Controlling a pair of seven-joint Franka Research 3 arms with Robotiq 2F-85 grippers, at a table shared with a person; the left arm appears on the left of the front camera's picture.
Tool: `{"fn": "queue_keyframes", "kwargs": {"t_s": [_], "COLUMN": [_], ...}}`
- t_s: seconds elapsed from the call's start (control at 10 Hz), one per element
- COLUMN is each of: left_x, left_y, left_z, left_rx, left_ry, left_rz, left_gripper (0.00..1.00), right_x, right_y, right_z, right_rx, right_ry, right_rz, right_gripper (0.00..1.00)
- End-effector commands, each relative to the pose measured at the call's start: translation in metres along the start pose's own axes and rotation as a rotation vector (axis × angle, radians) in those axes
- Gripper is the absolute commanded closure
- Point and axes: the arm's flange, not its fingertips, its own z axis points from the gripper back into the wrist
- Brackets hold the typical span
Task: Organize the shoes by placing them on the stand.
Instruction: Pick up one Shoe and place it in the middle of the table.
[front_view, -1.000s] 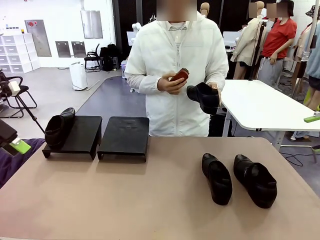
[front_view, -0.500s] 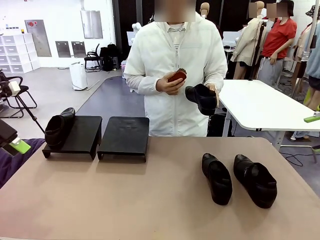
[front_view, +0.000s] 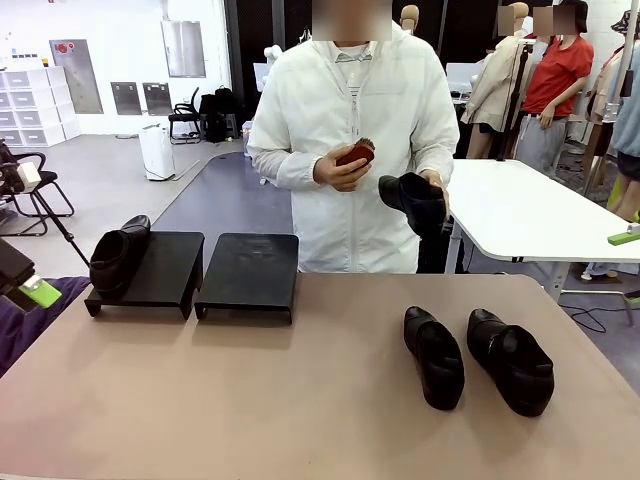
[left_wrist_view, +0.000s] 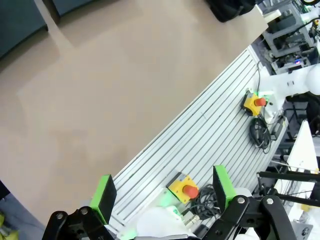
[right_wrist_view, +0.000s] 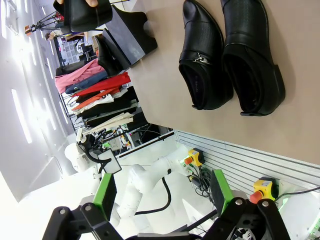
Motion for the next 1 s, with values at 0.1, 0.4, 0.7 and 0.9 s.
{"fn": "queue_keyframes", "kwargs": {"t_s": [0.1, 0.4, 0.7, 0.9], "left_x": [0.0, 0.0, 0.0, 0.0], "left_y": [0.002, 0.002, 0.002, 0.002], "left_z": [0.001, 0.001, 0.001, 0.001], "left_rx": [-0.014, -0.014, -0.014, -0.014], "left_ry": [-0.001, -0.001, -0.001, -0.001], "left_rz": [-0.012, -0.012, -0.012, -0.012], "left_gripper": [0.0, 0.0, 0.0, 0.0], "right_x": [-0.003, -0.002, -0.006, -0.022], "right_y": [0.024, 0.085, 0.061, 0.03], "right_z": [-0.022, -0.074, 0.041, 0.118], "right_rx": [-0.123, -0.316, -0.204, -0.124], "right_ry": [-0.034, -0.098, -0.263, -0.423], "right_rz": [0.042, 0.148, 0.043, -0.103], "right_gripper": [0.0, 0.0, 0.0, 0.0]}}
